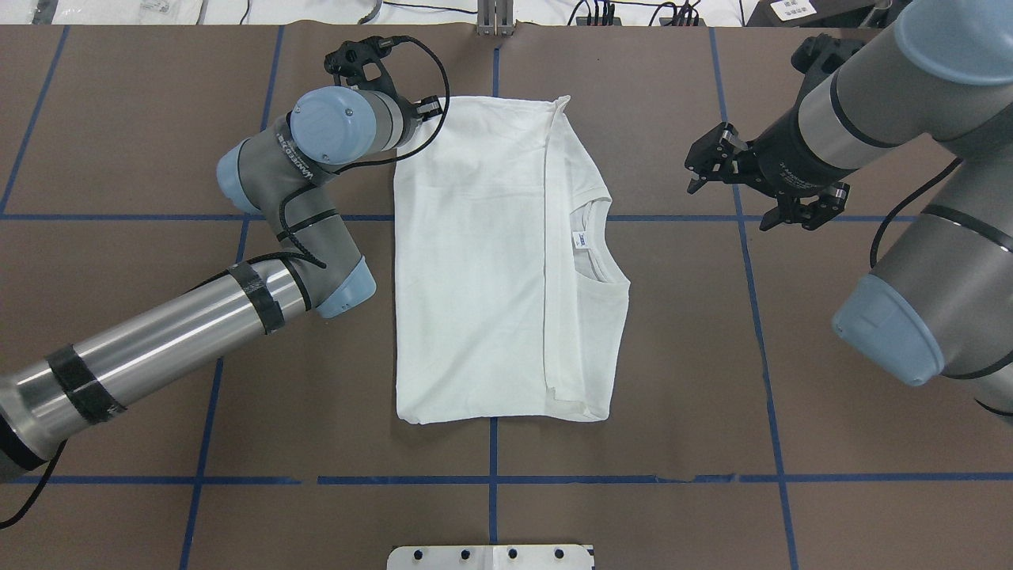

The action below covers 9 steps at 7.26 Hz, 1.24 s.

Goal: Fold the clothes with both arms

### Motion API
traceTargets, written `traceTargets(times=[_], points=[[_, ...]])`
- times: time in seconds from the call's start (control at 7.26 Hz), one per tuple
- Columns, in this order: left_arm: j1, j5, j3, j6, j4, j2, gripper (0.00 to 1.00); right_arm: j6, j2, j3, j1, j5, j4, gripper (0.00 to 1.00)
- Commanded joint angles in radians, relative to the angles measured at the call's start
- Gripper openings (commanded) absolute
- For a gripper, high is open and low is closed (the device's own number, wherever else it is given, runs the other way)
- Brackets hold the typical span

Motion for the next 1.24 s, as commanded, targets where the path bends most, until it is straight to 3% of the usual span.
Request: traceTargets(times=[0.0,0.28,0.69,0.96,1.1], points=[[-0.018,0.017,0.014,0.0,-0.028,-0.002,1.0,-0.033,0.003,-0.009,0.0,-0.005,0.0,1.0],[-0.054,-0.009,0.013,0.0,-0.03,-0.002,1.0,-0.047,0.008,-0.023,-0.009,-0.025,0.0,1.0],[-0.127,-0.244,-0.009,0.12,0.01,0.025,1.0,-0.214,0.066,-0.131,-0.025,-0.056,-0.005,1.0],[-0.177,-0.421,-0.207,0.232,0.018,0.21,1.0,-0.224,0.165,-0.26,-0.043,-0.073,-0.005,1.0],[-0.18,-0.445,-0.318,0.237,0.035,0.291,1.0,-0.224,0.225,-0.333,-0.076,-0.111,-0.005,1.0]])
